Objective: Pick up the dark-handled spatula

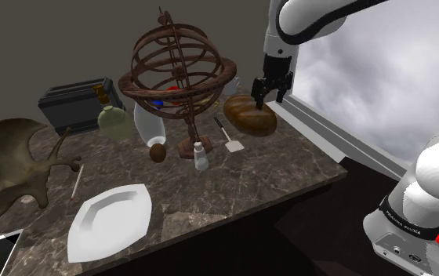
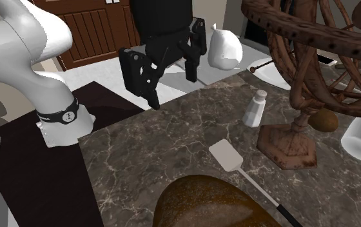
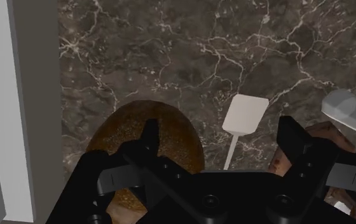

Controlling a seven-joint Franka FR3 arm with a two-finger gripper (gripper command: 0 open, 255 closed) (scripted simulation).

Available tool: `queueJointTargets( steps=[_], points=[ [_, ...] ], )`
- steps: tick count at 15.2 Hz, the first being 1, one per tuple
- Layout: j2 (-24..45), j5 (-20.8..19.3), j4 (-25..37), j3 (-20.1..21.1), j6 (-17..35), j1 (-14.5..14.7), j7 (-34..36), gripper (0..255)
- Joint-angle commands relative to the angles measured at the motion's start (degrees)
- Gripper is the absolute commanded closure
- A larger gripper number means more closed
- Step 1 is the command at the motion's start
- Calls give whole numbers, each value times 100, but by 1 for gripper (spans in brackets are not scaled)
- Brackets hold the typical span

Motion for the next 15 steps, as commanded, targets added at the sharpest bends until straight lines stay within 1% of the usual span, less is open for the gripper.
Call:
queueJointTargets(
  steps=[1, 5, 9, 15],
  points=[
    [442, -64, 94, 156, 367, -25, 297, 0],
    [1339, -333, 491, 394, 865, -76, 916, 0],
    [2271, -736, 1021, 537, 1229, -88, 1585, 0],
    [3688, -1416, 2063, 494, 1494, 70, 2552, 0]
  ],
)
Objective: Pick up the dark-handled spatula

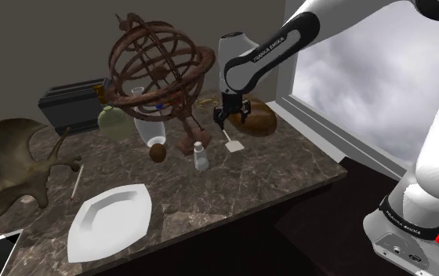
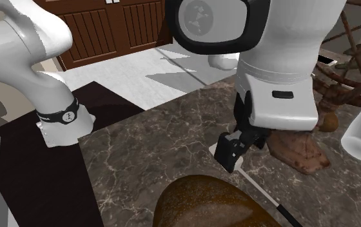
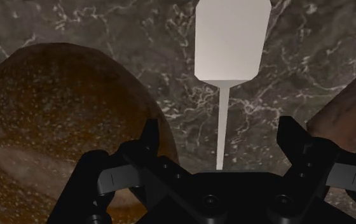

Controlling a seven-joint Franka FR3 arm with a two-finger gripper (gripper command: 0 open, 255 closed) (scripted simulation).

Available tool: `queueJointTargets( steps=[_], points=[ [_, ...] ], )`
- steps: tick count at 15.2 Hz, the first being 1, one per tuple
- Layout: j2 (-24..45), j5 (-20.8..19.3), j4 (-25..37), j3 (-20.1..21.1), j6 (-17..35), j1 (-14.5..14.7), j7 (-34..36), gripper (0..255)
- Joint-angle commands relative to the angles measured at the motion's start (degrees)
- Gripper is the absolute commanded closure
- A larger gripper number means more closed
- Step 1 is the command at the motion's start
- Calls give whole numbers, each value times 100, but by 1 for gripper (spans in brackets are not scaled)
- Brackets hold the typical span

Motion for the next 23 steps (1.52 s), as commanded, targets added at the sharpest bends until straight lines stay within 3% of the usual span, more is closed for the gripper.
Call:
queueJointTargets(
  steps=[1, 11, 12, 23],
  points=[
    [552, -239, 483, -54, 21, 90, 325, 0],
    [1084, -442, 510, -155, 500, 178, 530, 0],
    [1102, -448, 525, -155, 502, 187, 542, 255],
    [987, -404, 539, -137, 377, 166, 501, 255]
  ],
)
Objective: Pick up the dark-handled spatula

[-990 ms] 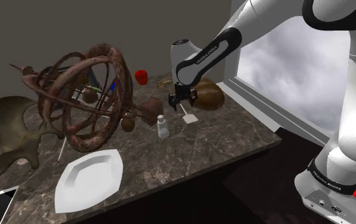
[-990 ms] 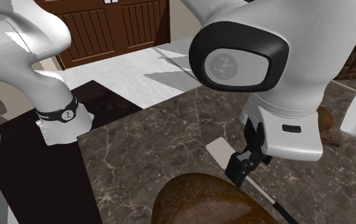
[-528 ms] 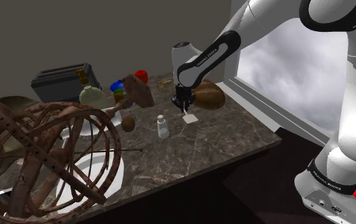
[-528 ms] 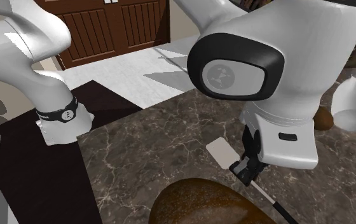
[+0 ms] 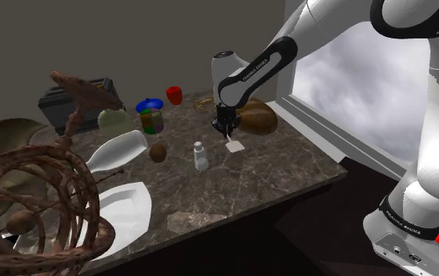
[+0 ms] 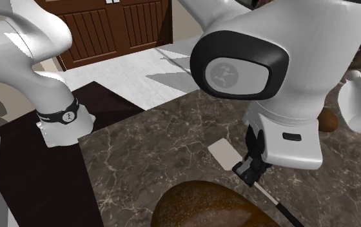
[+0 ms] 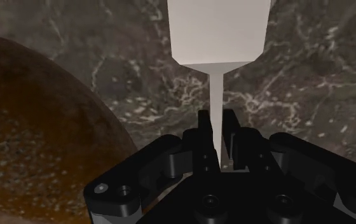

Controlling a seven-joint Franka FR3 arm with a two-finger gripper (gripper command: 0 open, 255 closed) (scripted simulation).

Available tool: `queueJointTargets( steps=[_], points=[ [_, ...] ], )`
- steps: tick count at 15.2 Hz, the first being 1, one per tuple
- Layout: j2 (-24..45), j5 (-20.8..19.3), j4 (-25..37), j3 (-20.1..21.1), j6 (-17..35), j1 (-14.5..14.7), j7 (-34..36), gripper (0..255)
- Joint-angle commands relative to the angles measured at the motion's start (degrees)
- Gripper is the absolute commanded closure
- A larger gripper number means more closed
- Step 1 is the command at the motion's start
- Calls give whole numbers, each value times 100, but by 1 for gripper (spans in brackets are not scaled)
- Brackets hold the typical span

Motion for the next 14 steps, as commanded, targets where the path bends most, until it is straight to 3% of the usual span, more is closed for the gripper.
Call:
queueJointTargets(
  steps=[1, 14],
  points=[
    [-71, 32, 23, 18, -108, -6, -22, 255],
    [-572, 227, 324, 93, -894, -56, -172, 255]
  ],
)
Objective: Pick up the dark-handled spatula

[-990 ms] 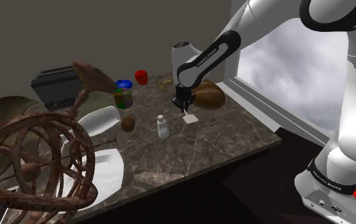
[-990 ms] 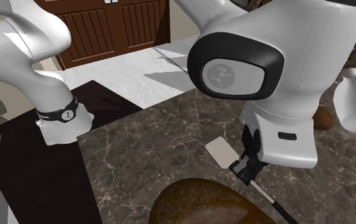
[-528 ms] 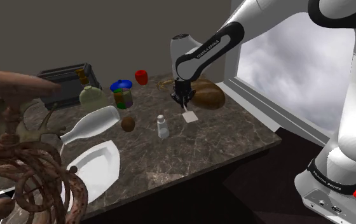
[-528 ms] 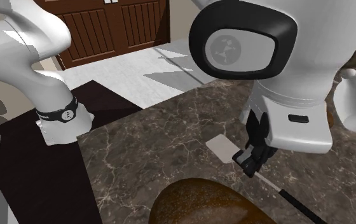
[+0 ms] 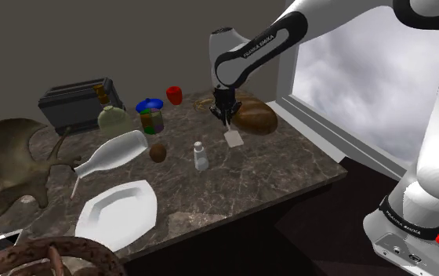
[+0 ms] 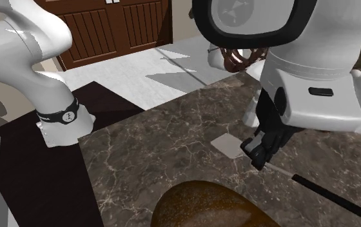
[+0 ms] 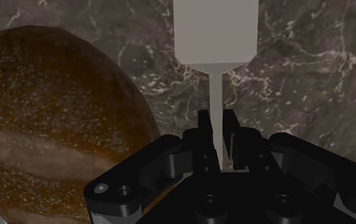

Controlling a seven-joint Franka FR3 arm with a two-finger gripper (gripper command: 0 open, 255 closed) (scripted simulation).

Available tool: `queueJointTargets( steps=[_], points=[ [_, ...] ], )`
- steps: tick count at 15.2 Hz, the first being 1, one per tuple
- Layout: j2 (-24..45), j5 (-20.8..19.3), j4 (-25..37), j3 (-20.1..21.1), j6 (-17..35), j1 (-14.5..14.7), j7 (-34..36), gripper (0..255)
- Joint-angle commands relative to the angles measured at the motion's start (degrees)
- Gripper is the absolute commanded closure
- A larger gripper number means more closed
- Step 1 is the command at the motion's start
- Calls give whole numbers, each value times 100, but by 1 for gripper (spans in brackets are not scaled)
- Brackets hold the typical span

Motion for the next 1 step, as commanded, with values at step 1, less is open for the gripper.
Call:
queueJointTargets(
  steps=[1],
  points=[
    [-10, 7, 33, 1, -45, -1, -7, 255]
  ],
)
